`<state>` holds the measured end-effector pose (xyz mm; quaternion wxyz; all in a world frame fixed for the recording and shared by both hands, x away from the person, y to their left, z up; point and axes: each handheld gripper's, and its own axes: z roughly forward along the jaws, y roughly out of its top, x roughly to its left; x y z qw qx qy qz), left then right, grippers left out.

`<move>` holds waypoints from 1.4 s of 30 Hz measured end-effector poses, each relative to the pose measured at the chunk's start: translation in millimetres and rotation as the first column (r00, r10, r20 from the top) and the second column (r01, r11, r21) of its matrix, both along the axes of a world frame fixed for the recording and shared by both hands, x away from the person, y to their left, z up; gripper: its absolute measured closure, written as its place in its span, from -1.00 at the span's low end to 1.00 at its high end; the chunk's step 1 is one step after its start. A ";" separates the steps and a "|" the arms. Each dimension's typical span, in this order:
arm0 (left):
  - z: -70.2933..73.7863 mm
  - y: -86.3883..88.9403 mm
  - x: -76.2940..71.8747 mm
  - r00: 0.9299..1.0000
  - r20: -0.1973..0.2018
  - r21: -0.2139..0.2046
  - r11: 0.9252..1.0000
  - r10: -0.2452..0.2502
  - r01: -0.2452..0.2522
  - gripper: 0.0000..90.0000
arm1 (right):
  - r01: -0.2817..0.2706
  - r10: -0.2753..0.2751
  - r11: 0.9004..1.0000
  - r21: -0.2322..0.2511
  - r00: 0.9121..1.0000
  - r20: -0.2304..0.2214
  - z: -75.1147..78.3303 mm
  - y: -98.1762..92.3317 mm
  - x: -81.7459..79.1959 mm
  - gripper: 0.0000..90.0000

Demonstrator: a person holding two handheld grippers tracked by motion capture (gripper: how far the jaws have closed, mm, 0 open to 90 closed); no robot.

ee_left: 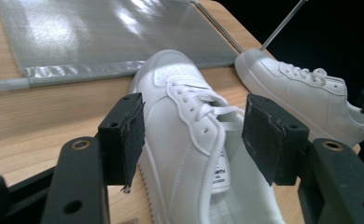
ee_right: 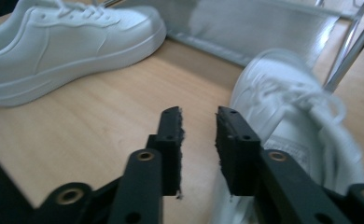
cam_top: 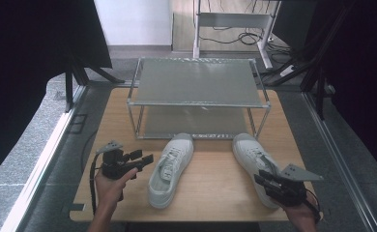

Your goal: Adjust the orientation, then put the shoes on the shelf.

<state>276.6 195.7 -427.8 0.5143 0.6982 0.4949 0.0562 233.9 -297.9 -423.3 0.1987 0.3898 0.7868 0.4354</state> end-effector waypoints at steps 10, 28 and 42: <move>7.5 -6.6 1.4 1.000 0.016 0.033 0.999 -0.024 0.024 -0.12 | 0.056 -0.054 0.998 -0.028 0.997 0.054 21.0 -16.3 34.3 0.20; -8.9 -31.5 6.4 0.997 -0.040 0.144 0.987 -0.066 0.071 0.04 | 0.153 -0.153 0.988 -0.013 0.988 0.015 -1.6 -39.3 37.2 0.13; -23.1 -42.9 13.5 0.997 -0.071 0.241 0.969 -0.041 0.057 0.09 | 0.175 -0.177 0.983 -0.053 0.983 -0.039 -12.3 -42.0 45.2 0.15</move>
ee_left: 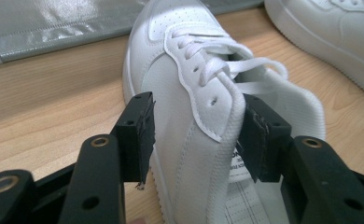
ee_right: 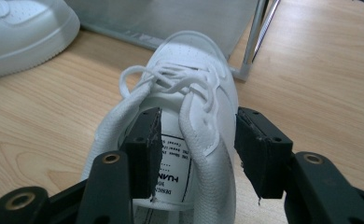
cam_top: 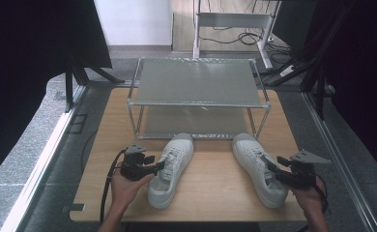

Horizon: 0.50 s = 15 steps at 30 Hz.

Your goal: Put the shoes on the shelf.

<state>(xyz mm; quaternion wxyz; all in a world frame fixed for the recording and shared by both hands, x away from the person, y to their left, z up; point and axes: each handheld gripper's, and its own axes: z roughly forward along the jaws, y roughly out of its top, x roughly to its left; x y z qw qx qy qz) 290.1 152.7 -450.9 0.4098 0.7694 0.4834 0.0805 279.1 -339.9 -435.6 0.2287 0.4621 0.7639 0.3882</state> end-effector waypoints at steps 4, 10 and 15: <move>-1.2 -2.1 1.6 1.000 -0.005 0.010 1.000 0.002 -0.002 0.11 | 0.000 -0.001 1.000 -0.030 1.000 -0.019 -3.7 2.8 2.1 0.17; -1.6 -5.9 3.2 1.000 -0.001 0.029 1.000 -0.005 0.005 0.18 | 0.015 -0.016 0.999 -0.047 0.999 -0.032 -4.8 3.3 5.7 0.18; -2.8 -11.4 6.0 1.000 -0.020 0.051 0.999 0.000 0.001 0.21 | 0.019 -0.021 0.998 -0.053 0.999 -0.047 -7.5 4.3 8.8 0.18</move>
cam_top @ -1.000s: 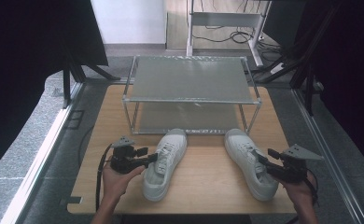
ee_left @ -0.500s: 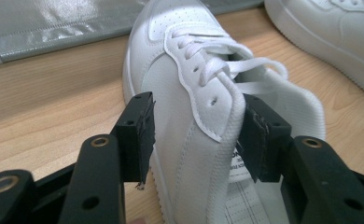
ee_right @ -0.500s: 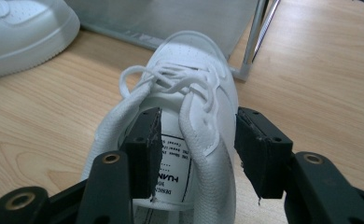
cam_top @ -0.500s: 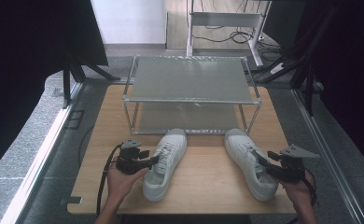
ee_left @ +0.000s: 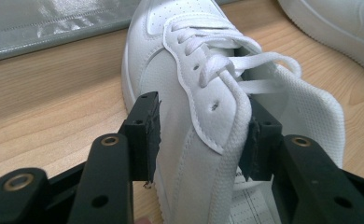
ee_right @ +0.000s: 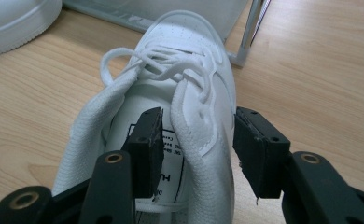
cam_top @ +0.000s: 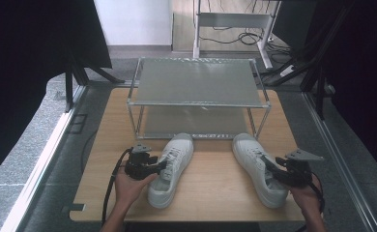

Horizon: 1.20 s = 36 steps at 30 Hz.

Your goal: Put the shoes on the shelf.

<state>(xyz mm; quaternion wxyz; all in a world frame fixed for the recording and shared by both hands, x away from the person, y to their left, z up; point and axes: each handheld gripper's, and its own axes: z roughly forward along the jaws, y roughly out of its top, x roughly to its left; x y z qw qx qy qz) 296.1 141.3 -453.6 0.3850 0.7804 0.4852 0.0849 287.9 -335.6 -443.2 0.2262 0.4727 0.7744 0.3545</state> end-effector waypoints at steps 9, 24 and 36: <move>-5.2 -11.7 12.2 1.000 -0.021 0.076 0.997 0.019 -0.018 0.32 | 0.018 -0.019 0.999 -0.043 0.999 -0.033 -4.2 2.3 7.8 0.21; -9.5 -22.5 19.6 0.997 -0.016 0.160 0.984 0.075 -0.071 0.67 | -0.011 -0.008 0.990 -0.139 0.991 -0.134 -14.2 7.0 39.2 0.54; -13.9 -7.6 19.0 0.993 -0.032 0.038 0.993 0.110 -0.109 0.73 | 0.066 -0.085 0.991 -0.114 0.981 -0.173 -22.5 1.1 47.1 0.90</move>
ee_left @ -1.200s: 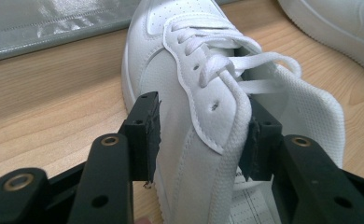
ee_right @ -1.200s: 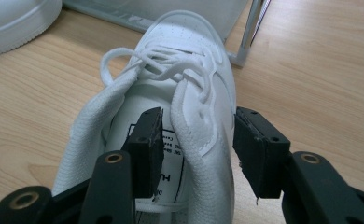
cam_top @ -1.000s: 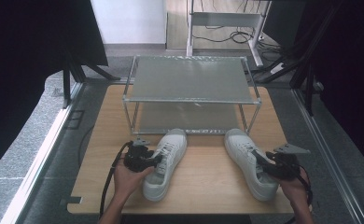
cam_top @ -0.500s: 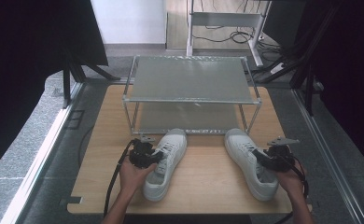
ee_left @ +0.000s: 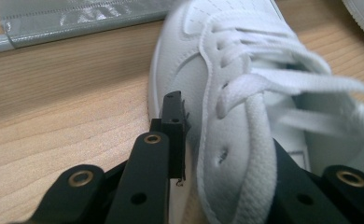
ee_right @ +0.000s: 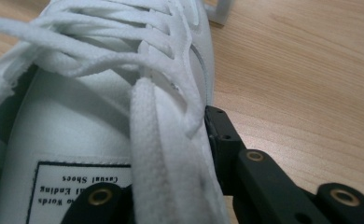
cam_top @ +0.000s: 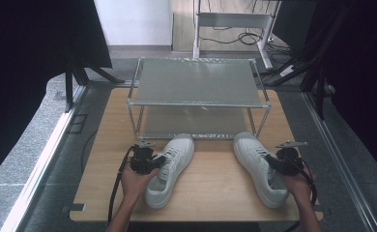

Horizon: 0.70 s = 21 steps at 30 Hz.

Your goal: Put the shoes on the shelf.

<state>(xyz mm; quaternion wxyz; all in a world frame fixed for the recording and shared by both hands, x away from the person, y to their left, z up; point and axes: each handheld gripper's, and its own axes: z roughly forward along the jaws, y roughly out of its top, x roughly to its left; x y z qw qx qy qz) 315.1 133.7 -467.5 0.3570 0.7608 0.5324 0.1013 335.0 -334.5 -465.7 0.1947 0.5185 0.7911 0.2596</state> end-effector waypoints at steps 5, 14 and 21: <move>-0.9 2.7 -0.1 1.000 0.005 -0.027 1.000 0.007 -0.007 0.76 | 0.015 -0.015 0.998 0.060 1.000 -0.001 -1.0 -7.3 0.1 0.92; 3.0 14.3 -3.0 1.000 0.016 -0.157 0.987 -0.026 0.029 0.82 | 0.010 -0.017 0.985 0.175 0.999 0.040 3.7 -19.6 -7.1 0.92; 16.6 24.1 -10.2 0.997 0.058 -0.271 0.961 -0.045 0.060 0.81 | -0.003 -0.023 0.952 0.306 0.996 0.083 14.0 -32.2 -19.6 0.92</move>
